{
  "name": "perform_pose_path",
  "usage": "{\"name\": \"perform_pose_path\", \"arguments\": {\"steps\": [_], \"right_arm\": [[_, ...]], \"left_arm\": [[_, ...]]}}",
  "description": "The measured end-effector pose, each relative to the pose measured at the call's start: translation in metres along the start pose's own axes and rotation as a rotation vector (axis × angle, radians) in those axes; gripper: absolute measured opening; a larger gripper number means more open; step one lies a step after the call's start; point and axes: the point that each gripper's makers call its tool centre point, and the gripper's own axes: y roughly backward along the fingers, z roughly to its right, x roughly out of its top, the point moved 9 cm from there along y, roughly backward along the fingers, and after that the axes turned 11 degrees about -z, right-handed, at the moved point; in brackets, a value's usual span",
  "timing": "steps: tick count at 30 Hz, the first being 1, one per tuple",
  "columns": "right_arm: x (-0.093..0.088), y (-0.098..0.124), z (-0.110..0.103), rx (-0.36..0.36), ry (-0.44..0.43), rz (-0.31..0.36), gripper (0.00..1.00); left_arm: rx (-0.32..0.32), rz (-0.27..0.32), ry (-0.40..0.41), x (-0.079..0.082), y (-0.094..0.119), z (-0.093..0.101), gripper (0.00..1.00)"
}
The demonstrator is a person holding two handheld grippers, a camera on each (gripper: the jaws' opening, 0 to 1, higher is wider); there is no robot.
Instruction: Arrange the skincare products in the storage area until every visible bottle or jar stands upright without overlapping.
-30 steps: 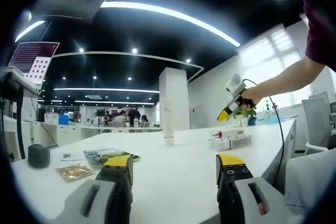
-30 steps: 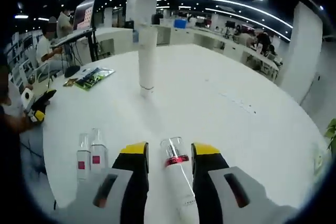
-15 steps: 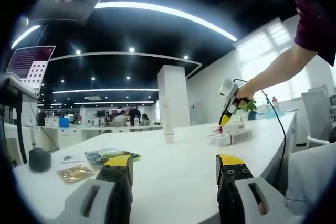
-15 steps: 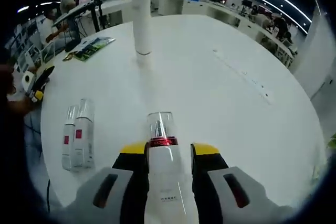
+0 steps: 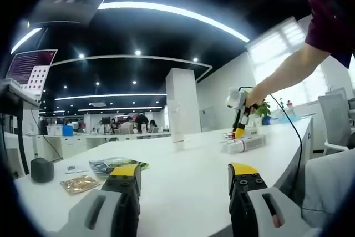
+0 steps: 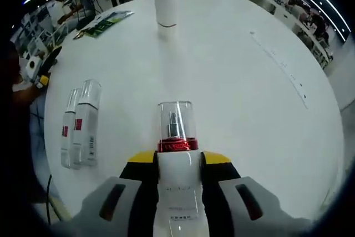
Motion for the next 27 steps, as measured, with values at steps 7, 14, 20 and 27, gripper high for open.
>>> {"name": "perform_pose_path", "arguments": {"steps": [7,14,20,27], "right_arm": [[0.0007,-0.0009,0.0001,0.021,-0.058,-0.02,0.29],[-0.001,-0.0005,0.0,0.025,-0.075,0.004,0.29],[-0.0005,-0.0004,-0.0038,0.009,-0.082,0.002,0.28],[0.0009,-0.0015,-0.006,-0.049,-0.052,0.06,0.27]], "left_arm": [[-0.01,-0.005,-0.005,0.0,0.0009,0.0006,0.66],[-0.008,-0.006,0.002,0.0,0.0001,0.001,0.66],[-0.008,-0.007,0.003,0.0,-0.0001,0.001,0.66],[-0.004,-0.006,0.007,0.0003,-0.0004,0.0006,0.66]]}}
